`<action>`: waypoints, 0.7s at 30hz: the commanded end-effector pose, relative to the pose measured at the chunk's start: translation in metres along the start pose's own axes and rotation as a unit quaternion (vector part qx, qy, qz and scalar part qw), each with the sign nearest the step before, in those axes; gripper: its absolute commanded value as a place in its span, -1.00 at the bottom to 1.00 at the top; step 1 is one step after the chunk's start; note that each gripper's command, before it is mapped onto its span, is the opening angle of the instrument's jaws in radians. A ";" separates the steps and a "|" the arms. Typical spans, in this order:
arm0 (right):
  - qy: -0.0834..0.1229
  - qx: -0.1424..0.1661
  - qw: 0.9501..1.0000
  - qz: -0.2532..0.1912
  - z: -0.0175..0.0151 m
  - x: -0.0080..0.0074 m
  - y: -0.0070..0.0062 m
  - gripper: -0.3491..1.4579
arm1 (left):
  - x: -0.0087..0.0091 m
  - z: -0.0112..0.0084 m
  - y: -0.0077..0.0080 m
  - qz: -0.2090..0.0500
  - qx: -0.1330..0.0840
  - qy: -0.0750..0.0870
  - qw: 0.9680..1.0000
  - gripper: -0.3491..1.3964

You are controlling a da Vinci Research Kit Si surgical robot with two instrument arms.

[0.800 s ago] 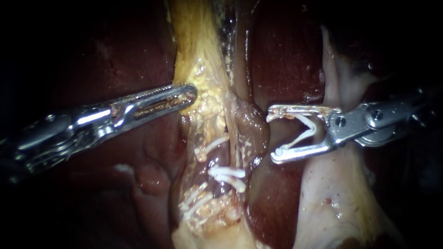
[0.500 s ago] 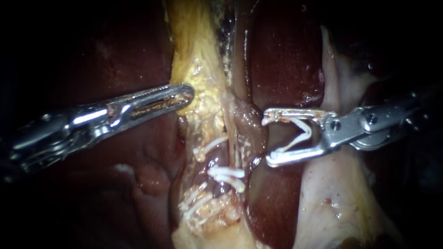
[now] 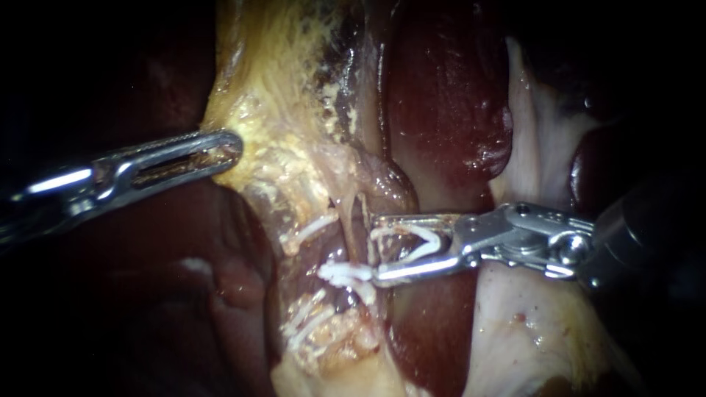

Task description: Clipping third clip right tube

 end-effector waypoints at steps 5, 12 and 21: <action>-0.001 0.000 1.000 0.011 0.0019 0.0003 0.0008 0.05 | -0.0001 -0.0004 -0.0007 0.002 -0.001 -0.002 1.000 -1.00; 0.007 0.050 0.998 0.030 0.0045 0.0002 0.0006 0.04 | -0.0001 -0.0006 -0.0008 0.002 -0.001 -0.002 1.000 -1.00; 0.025 0.133 0.988 0.075 0.0046 0.0007 -0.0017 -0.03 | -0.0002 -0.0006 0.0000 0.003 -0.001 -0.002 1.000 -1.00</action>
